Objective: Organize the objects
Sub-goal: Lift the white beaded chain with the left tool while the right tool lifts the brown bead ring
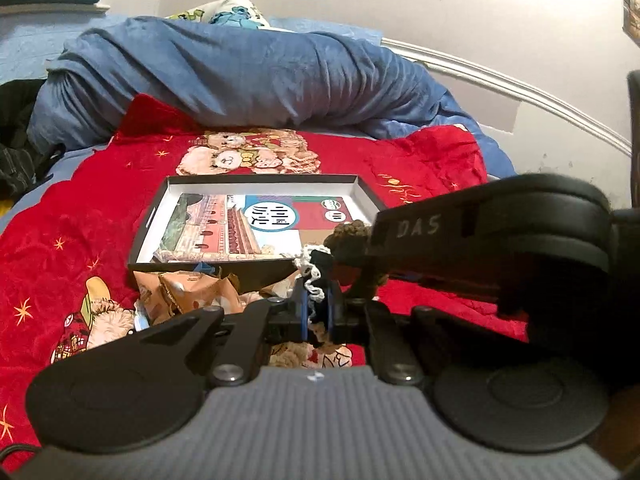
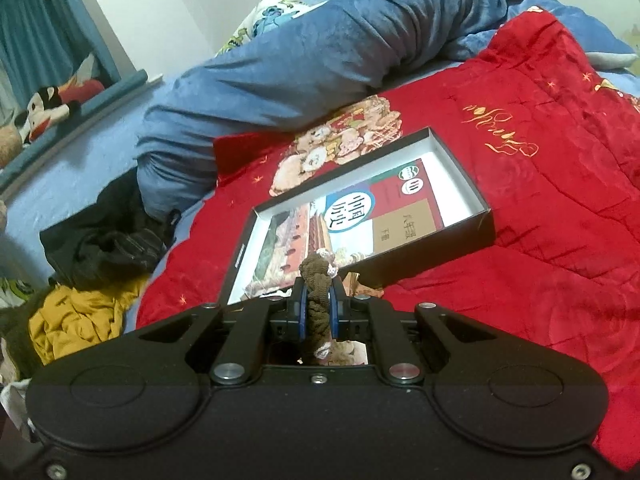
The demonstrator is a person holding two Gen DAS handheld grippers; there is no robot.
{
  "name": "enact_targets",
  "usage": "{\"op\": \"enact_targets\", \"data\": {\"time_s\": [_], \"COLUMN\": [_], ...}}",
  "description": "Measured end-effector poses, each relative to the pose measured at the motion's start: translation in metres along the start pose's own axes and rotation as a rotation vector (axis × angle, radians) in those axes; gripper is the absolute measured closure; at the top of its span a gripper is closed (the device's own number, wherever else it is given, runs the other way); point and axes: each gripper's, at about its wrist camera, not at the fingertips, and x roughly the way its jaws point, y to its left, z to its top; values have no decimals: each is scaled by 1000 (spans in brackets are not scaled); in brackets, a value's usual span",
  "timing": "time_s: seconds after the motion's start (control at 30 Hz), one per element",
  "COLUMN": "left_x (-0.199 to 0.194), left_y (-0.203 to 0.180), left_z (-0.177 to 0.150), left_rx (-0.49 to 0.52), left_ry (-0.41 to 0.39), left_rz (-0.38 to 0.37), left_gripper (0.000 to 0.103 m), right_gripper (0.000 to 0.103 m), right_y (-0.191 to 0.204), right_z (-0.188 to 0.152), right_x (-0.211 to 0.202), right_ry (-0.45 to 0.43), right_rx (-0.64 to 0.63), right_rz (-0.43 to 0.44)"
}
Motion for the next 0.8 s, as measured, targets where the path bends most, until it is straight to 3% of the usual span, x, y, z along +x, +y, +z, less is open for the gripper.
{"op": "enact_targets", "data": {"time_s": [0.23,0.8], "left_x": [4,-12], "left_y": [5,19], "left_z": [-1,24], "left_rx": [-29,-31], "left_ry": [11,-162], "left_rz": [19,58], "left_gripper": [91,91], "right_gripper": [91,91], "right_y": [-7,4], "right_z": [4,28], "right_x": [-5,-6], "right_ry": [-21,-96], "right_rx": [44,39], "right_rz": [37,122]}}
